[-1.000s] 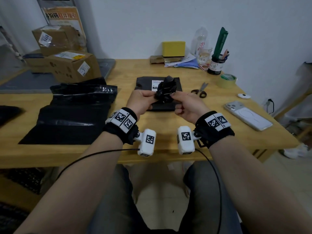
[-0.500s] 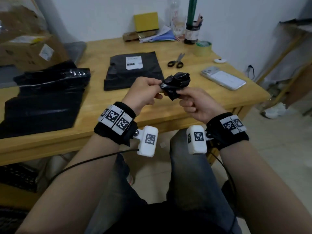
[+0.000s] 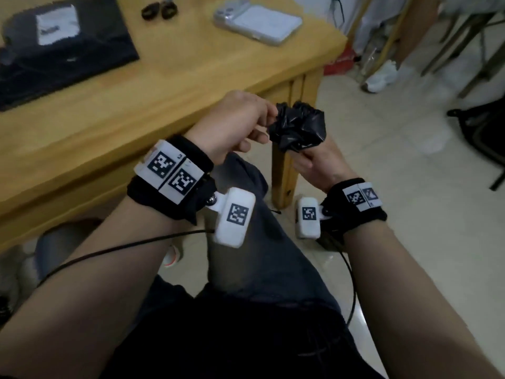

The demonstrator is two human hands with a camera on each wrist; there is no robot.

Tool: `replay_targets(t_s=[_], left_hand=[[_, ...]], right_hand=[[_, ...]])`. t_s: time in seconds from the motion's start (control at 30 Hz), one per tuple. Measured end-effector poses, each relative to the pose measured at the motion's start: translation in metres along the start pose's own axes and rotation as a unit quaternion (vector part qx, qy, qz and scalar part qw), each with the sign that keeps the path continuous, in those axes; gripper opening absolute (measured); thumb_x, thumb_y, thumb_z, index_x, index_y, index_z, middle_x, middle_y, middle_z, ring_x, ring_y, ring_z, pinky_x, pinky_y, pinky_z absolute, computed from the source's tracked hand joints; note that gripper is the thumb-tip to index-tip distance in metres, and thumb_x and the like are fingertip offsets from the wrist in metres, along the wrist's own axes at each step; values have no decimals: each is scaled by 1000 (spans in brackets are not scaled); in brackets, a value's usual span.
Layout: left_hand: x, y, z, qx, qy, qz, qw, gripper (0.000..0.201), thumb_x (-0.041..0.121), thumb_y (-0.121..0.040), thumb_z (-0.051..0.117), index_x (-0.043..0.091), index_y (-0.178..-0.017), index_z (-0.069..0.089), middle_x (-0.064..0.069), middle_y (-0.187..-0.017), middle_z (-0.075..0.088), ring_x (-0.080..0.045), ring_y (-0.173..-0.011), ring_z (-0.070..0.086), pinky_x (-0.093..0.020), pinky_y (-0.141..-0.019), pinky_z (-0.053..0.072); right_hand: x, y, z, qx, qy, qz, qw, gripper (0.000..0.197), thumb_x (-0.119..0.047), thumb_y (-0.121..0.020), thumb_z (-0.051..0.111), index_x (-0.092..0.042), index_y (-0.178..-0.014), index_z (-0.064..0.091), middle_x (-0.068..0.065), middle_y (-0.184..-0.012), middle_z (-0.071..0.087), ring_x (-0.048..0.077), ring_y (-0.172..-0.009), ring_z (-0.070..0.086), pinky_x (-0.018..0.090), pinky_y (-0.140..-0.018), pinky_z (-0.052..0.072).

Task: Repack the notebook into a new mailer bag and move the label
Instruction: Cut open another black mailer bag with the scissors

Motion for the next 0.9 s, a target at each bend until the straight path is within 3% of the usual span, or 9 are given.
replay_targets(t_s=[0.1, 0.2, 0.33, 0.43, 0.57, 0.73, 0.83, 0.9], left_hand=[[-18, -24, 49, -41, -42, -40, 997, 29, -4, -83, 43, 17, -81, 63, 1, -78, 58, -14, -60, 57, -22, -42, 27], [-41, -51, 95, -85, -37, -82, 992, 31, -5, -80, 42, 19, -79, 62, 2, -85, 62, -17, -71, 62, -22, -46, 33], [-86, -87, 161, -156, 0, -186, 970, 29, -2, -86, 42, 19, -89, 62, -1, -105, 69, -20, -82, 67, -26, -56, 33], [-126, -104, 199, -188, 62, -287, 937, 24, 3, -90, 41, 19, -93, 58, -3, -114, 72, -21, -87, 63, -26, -54, 33], [-170, -123, 222, -154, 130, -359, 911, 23, 3, -92, 40, 19, -91, 56, -1, -112, 73, -21, -84, 62, -24, -53, 35], [-210, -136, 223, -109, 179, -401, 891, 24, 1, -92, 37, 20, -92, 52, 1, -104, 71, -19, -76, 61, -24, -54, 33], [-221, -144, 220, -97, 181, -405, 891, 25, 1, -93, 35, 22, -91, 50, 3, -100, 69, -16, -73, 59, -23, -52, 25], [-229, -149, 220, -88, 186, -412, 888, 25, 1, -92, 35, 22, -93, 50, 3, -97, 69, -15, -70, 59, -23, -52, 22]], right_hand=[[13, 19, -57, 90, -4, -4, 996, 23, 15, -86, 42, -8, -85, 47, 7, -61, 23, 7, -36, 24, 17, -36, 24], [29, 36, -108, 180, -43, -12, 983, 19, 6, -82, 50, -12, -83, 51, 14, -74, 14, 7, -38, 24, 15, -38, 24], [57, 66, -181, 310, -64, 47, 947, 28, 3, -89, 59, -17, -70, 61, 4, -59, 38, 7, -40, 28, 18, -37, 19], [89, 94, -242, 423, -80, 121, 894, 24, 1, -92, 62, -13, -74, 54, 0, -61, 47, 6, -43, 33, 18, -37, 19], [139, 142, -306, 555, -40, 240, 795, 26, -1, -86, 69, -13, -70, 52, 4, -60, 45, 11, -43, 32, 20, -39, 24], [173, 159, -340, 572, 113, 357, 730, 20, -10, -79, 68, -9, -64, 54, 9, -56, 54, 22, -48, 47, 30, -49, 37], [195, 154, -357, 543, 192, 396, 715, 22, -26, -67, 67, -9, -78, 60, 10, -69, 65, 27, -62, 60, 31, -53, 43], [197, 141, -363, 513, 239, 393, 725, 27, -30, -72, 69, -7, -84, 61, 9, -77, 67, 27, -73, 63, 30, -59, 46]])
Point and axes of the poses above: each hand's wrist, its own y-axis away from the middle knuckle, its own z-axis out of the palm, x = y × z, the point moved 9 cm from there along -y, towards the middle knuckle
